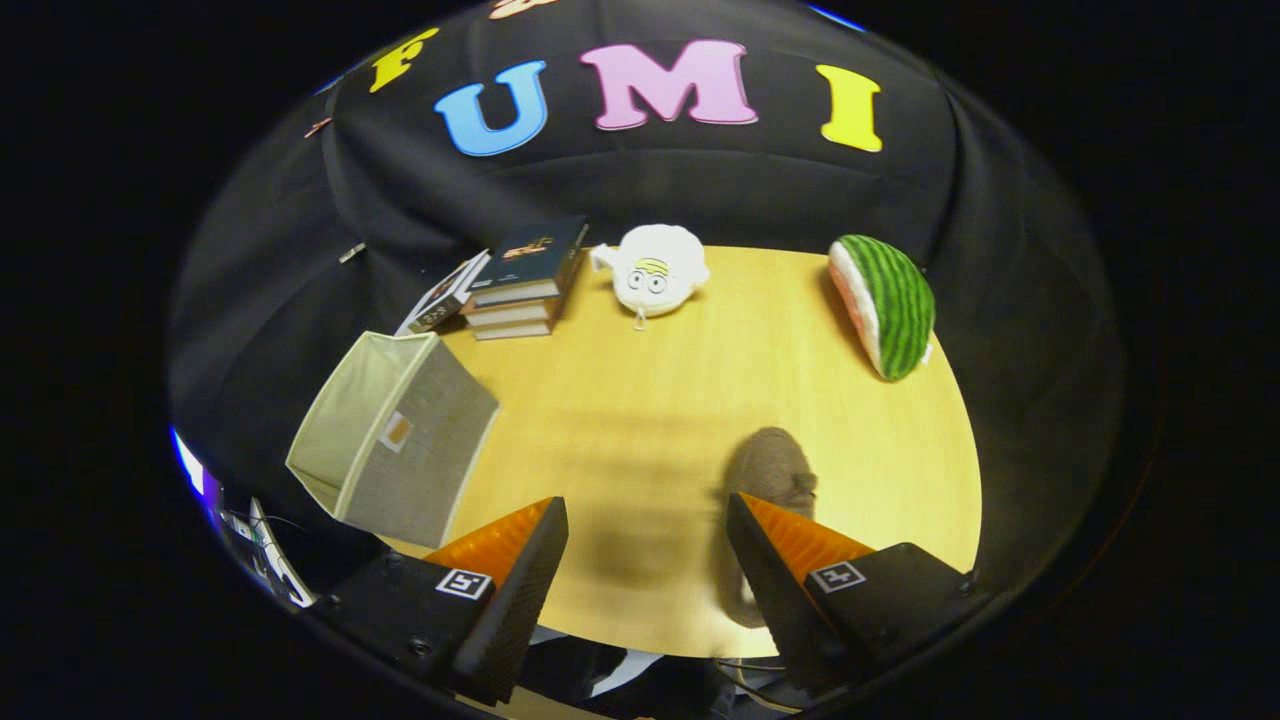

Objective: Open the storage box then place both shoes into the box .Put the left shoe in first, then the right shoe, with the right side of both shoes facing outward in a uniform manner.

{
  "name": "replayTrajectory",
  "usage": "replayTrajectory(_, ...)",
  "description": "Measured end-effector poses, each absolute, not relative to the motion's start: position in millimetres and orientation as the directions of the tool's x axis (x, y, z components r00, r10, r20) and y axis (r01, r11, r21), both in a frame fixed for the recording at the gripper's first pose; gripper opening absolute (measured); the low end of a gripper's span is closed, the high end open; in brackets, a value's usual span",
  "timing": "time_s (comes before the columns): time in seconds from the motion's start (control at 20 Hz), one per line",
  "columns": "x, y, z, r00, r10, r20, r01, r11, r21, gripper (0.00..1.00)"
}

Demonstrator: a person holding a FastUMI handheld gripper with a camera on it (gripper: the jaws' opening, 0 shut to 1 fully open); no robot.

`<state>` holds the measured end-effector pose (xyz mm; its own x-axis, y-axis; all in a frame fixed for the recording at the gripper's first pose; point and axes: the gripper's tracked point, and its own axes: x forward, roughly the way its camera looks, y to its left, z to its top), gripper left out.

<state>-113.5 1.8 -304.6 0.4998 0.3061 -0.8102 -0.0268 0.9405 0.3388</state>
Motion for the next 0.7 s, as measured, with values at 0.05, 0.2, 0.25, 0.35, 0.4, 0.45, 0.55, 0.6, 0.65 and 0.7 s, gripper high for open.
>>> replayTrajectory(0.05, -118, -14, -314, 0.492, 0.298, -0.818, -0.01, 0.941, 0.338, 0.99)
replayTrajectory(0.2, -125, -53, -349, 0.471, 0.277, -0.838, 0.018, 0.946, 0.323, 0.99)
replayTrajectory(0.25, -128, -62, -360, 0.461, 0.276, -0.843, 0.023, 0.946, 0.322, 0.99)
replayTrajectory(0.35, -132, -76, -385, 0.432, 0.284, -0.856, 0.028, 0.944, 0.328, 0.98)
replayTrajectory(0.4, -135, -81, -398, 0.414, 0.286, -0.864, 0.021, 0.946, 0.323, 0.98)
replayTrajectory(0.45, -139, -84, -409, 0.392, 0.289, -0.873, 0.007, 0.948, 0.317, 0.98)
replayTrajectory(0.55, -137, -90, -433, 0.366, 0.292, -0.883, -0.019, 0.952, 0.307, 0.97)
replayTrajectory(0.6, -137, -90, -443, 0.353, 0.297, -0.887, -0.029, 0.951, 0.307, 0.94)
replayTrajectory(0.65, -135, -90, -449, 0.34, 0.302, -0.891, -0.037, 0.951, 0.308, 0.92)
replayTrajectory(0.7, -133, -89, -456, 0.33, 0.312, -0.891, -0.036, 0.947, 0.318, 0.9)
